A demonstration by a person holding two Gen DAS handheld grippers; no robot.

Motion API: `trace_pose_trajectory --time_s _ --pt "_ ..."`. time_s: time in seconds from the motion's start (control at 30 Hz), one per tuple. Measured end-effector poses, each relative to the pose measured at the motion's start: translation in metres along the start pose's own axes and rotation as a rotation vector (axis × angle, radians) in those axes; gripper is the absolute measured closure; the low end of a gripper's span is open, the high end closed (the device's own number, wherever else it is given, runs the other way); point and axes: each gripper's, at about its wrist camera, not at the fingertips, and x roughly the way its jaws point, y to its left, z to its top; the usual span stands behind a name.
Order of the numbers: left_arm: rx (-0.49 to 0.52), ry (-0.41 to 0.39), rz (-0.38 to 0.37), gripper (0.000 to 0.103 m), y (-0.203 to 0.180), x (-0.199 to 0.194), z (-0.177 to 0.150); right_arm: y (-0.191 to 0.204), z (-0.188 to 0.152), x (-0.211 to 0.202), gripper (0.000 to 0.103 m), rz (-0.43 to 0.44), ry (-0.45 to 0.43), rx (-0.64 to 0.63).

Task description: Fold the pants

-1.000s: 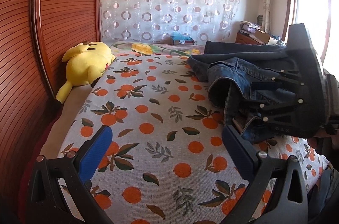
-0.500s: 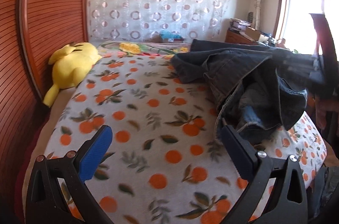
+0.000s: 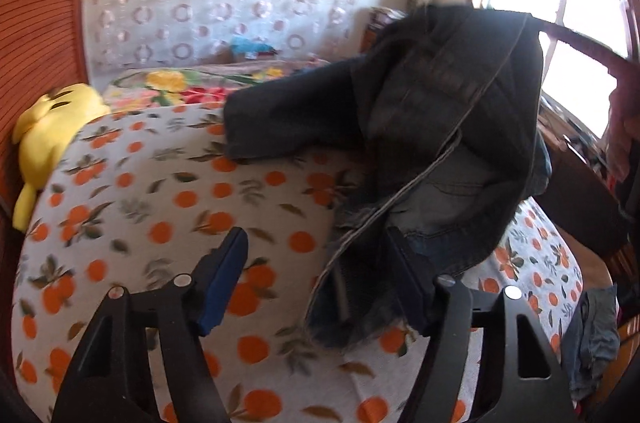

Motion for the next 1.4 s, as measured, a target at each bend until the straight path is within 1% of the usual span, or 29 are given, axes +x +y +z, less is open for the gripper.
trace_pose_trajectory --time_s 0.07,0.1,0.17,0.2,0.23,0.27,0.3,0.33,0.37,0.47,0.53,0.57,0.67,0.73,0.83,0.9,0.93,0.97,1.07,1.17,1.23,1.3,1.4 --pt "0.023 0.028 -0.014 0.041 -0.005 0.01 0.004 0.002 -0.003 0.007 0.099 -0.012 0.006 0.018" --pt "0.024 0.035 -0.019 0.043 -0.006 0.013 0.006 0.001 -0.004 0.006 0.099 -0.024 0.005 0.024" --pt "0.025 0.059 -0.032 0.054 -0.006 0.021 0.009 0.006 -0.006 0.011 0.099 -0.045 0.007 0.034" --pt "0.029 0.081 -0.041 0.056 -0.007 0.025 0.01 0.007 -0.008 0.012 0.099 -0.058 0.005 0.041" --pt "0.031 0.098 -0.044 0.064 -0.008 0.027 0.011 0.008 -0.01 0.012 0.099 -0.069 0.005 0.049" --pt "0.036 0.106 -0.042 0.075 -0.009 0.027 0.01 0.014 -0.008 0.016 0.099 -0.075 0.006 0.056" --pt "0.042 0.106 -0.036 0.08 -0.01 0.026 0.01 0.015 -0.008 0.016 0.099 -0.085 0.006 0.066" --pt "0.046 0.104 -0.028 0.089 -0.012 0.024 0.009 0.015 -0.009 0.015 0.099 -0.092 0.005 0.075" --pt "0.051 0.104 -0.027 0.094 -0.013 0.022 0.008 0.016 -0.008 0.014 0.099 -0.095 0.008 0.084" --pt "0.051 0.061 -0.019 0.098 -0.008 0.004 0.016 0.022 0.0 0.012 0.099 -0.11 0.001 0.105" --pt "0.052 0.016 -0.008 0.099 -0.007 -0.015 0.03 0.024 0.005 0.007 0.099 -0.12 -0.015 0.111" --pt "0.06 -0.007 -0.005 0.099 -0.008 -0.025 0.039 0.026 0.008 0.004 0.099 -0.127 -0.026 0.11" --pt "0.129 -0.067 0.04 0.099 -0.017 -0.049 0.073 0.032 0.024 -0.003 0.099 -0.146 -0.067 0.101" --pt "0.188 -0.098 0.078 0.1 -0.025 -0.057 0.108 0.032 0.038 -0.005 0.099 -0.154 -0.088 0.106" --pt "0.228 -0.156 0.11 0.1 -0.032 -0.065 0.161 0.023 0.056 -0.008 0.099 -0.186 -0.117 0.125" --pt "0.26 -0.2 0.144 0.1 -0.042 -0.069 0.202 0.01 0.065 -0.009 0.099 -0.208 -0.129 0.153" --pt "0.277 -0.221 0.153 0.1 -0.05 -0.07 0.224 0.004 0.069 -0.011 0.099 -0.226 -0.135 0.164" --pt "0.287 -0.233 0.159 0.1 -0.053 -0.068 0.238 -0.003 0.07 -0.012 0.099 -0.245 -0.14 0.171" --pt "0.337 -0.298 0.177 0.1 -0.078 -0.073 0.293 -0.025 0.08 -0.026 0.099 -0.301 -0.163 0.211" --pt "0.379 -0.371 0.174 0.1 -0.109 -0.079 0.353 -0.036 0.088 -0.04 0.099 -0.377 -0.184 0.225" --pt "0.395 -0.41 0.166 0.1 -0.125 -0.082 0.384 -0.038 0.094 -0.051 0.099 -0.411 -0.193 0.229" --pt "0.413 -0.454 0.157 0.1 -0.139 -0.086 0.405 -0.031 0.096 -0.062 0.099 -0.426 -0.204 0.22" --pt "0.442 -0.503 0.132 0.1 -0.164 -0.087 0.429 -0.006 0.096 -0.068 0.099 -0.432 -0.204 0.189"
